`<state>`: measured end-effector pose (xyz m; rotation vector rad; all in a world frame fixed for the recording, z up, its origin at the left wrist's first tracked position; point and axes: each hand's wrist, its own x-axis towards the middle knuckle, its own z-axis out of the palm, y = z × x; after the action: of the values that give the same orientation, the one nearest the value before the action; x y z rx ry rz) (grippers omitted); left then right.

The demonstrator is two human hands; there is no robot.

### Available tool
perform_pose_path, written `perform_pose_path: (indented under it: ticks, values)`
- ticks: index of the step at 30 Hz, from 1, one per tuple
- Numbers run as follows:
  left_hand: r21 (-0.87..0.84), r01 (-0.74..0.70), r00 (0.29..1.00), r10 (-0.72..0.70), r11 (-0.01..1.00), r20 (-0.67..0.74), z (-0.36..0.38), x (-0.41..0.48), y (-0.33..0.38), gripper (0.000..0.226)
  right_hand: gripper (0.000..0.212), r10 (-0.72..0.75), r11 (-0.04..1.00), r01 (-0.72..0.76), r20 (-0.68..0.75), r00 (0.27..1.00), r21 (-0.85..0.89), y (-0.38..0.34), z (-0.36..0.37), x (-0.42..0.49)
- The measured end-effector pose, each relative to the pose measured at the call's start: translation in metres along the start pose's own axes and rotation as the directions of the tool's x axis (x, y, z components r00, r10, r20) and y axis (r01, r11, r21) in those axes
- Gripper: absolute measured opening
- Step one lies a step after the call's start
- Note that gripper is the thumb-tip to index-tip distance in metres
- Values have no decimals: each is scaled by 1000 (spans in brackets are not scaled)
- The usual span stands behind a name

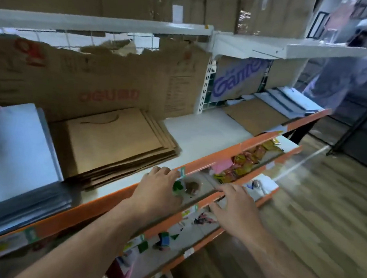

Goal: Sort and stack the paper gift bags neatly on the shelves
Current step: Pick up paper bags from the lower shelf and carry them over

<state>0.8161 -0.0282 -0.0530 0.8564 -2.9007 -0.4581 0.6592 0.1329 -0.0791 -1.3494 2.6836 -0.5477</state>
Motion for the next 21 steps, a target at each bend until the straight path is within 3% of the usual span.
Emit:
perform_pose_path:
  ticks: [5,13,21]
  values:
    - [14,-32,999,32,999,-28,14,47,75,56,38,23,998,-20,-51,998,57,73,-36,14]
    - [-21,-25,999,25,999,-33,42,120,196,55,40,19,994,-13,-56,998,105,192,-96,40]
    - [-4,-58,998,58,998,-4,61,191,259,61,33,74,990,-63,-78,994,127,268,-121,76]
